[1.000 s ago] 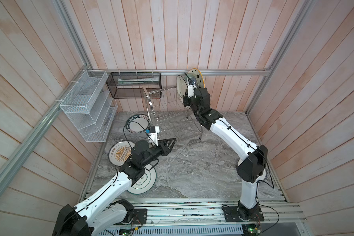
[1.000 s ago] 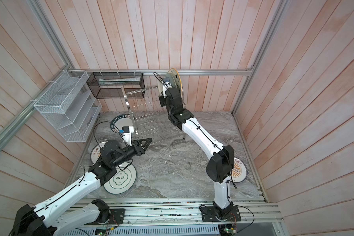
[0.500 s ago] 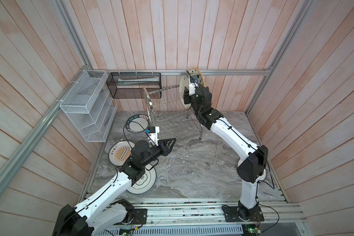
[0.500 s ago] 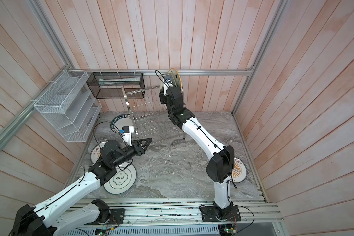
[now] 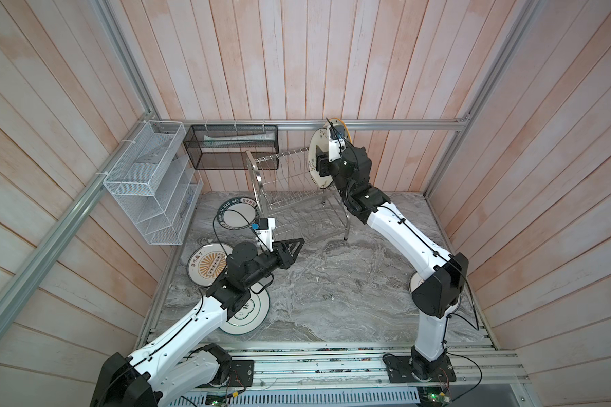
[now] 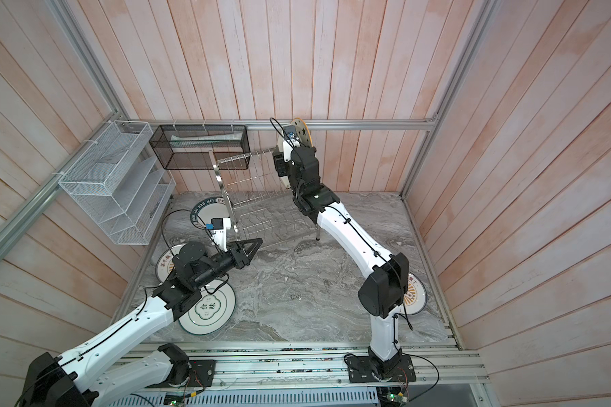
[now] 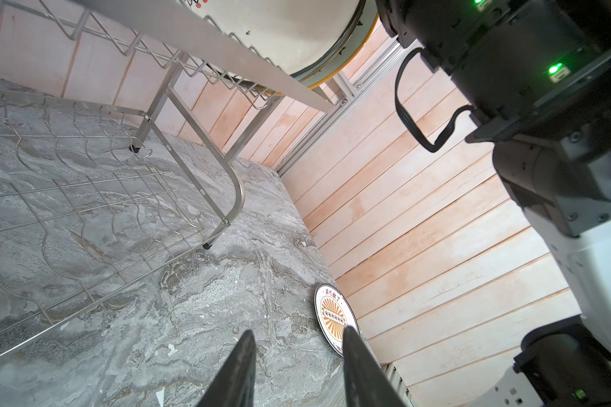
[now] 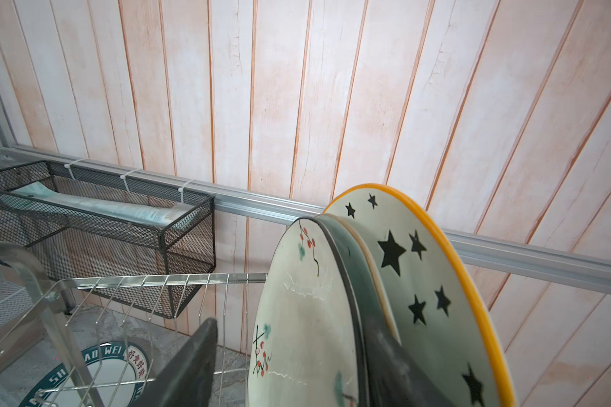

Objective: Load plates into a dish rack
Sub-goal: Place the plate on the dish rack.

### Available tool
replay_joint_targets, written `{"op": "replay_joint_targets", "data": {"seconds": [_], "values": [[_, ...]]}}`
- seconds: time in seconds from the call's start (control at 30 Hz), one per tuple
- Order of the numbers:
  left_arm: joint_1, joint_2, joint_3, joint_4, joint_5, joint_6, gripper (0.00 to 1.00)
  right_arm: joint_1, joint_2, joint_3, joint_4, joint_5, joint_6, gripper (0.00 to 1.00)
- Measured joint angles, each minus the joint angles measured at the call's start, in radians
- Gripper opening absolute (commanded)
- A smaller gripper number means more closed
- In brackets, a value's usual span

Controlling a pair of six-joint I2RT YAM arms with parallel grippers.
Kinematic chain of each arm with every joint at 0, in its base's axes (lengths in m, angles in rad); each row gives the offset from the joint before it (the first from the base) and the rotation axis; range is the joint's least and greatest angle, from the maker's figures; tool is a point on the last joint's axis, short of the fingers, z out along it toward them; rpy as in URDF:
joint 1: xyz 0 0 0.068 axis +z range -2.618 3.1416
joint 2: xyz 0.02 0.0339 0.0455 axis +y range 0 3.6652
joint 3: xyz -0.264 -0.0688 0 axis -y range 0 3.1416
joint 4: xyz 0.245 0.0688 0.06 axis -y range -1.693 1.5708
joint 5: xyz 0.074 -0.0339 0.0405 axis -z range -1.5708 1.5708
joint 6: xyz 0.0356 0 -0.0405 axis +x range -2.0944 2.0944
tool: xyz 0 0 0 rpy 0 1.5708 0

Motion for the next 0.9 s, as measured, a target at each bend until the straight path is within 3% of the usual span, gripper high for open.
{"op": "replay_joint_targets", "data": {"seconds": [0.27, 0.6, 0.77, 0.9], "values": [[0.0, 0.0, 0.0, 0.0, 0.0, 0.0, 0.42, -0.008, -0.015, 0.007, 0.009, -0.113, 0.003, 0.7], [0.0, 0.0, 0.0, 0.0, -0.001, 0.0, 0.43, -0.048, -0.055, 0.018, 0.016, -0.221, 0.02, 0.82], [0.0, 0.0, 0.0, -0.013, -0.004, 0.01, 0.43, -0.069, -0.116, 0.005, 0.028, -0.24, 0.023, 0.88], [0.0, 0.0, 0.01, -0.051, -0.016, 0.042, 0.45, -0.088, -0.237, -0.108, 0.078, -0.241, 0.027, 0.93]]}}
